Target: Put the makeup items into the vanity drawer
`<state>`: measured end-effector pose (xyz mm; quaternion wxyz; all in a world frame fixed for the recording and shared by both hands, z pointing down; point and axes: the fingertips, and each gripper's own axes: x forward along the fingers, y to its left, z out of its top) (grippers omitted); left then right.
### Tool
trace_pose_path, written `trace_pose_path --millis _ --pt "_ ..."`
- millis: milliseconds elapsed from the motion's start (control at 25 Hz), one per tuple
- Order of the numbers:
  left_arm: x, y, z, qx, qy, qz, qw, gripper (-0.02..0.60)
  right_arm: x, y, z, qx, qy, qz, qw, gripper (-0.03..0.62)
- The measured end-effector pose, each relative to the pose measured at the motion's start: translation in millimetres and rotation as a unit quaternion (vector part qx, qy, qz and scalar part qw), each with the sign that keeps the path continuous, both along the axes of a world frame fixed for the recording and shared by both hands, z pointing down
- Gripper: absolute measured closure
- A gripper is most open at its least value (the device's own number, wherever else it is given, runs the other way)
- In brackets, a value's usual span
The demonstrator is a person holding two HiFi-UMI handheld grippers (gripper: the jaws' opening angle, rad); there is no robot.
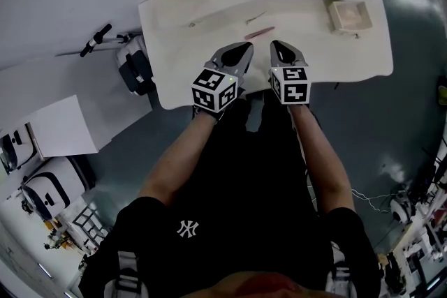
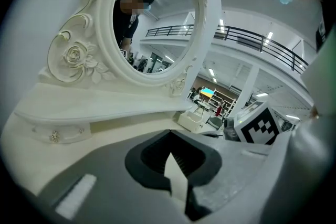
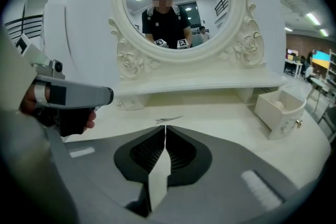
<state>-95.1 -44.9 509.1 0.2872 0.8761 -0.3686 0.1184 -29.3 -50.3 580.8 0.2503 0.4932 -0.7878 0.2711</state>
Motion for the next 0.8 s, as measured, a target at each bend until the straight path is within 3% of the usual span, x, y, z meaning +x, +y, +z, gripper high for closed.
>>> trace_pose_path --millis 400,800 --pt "-2.0 1.4 21.2 -0.014 0.000 -0.011 0.9998 0.581 -9.7 -11.8 22.4 0.011 0.075 -0.146 0.986 0.513" --pt "13.6 -21.0 38.3 -0.033 -0.002 -0.042 0.9986 0.581 -6.4 -37.7 49.7 0.012 0.123 -0.311 0.942 0.446"
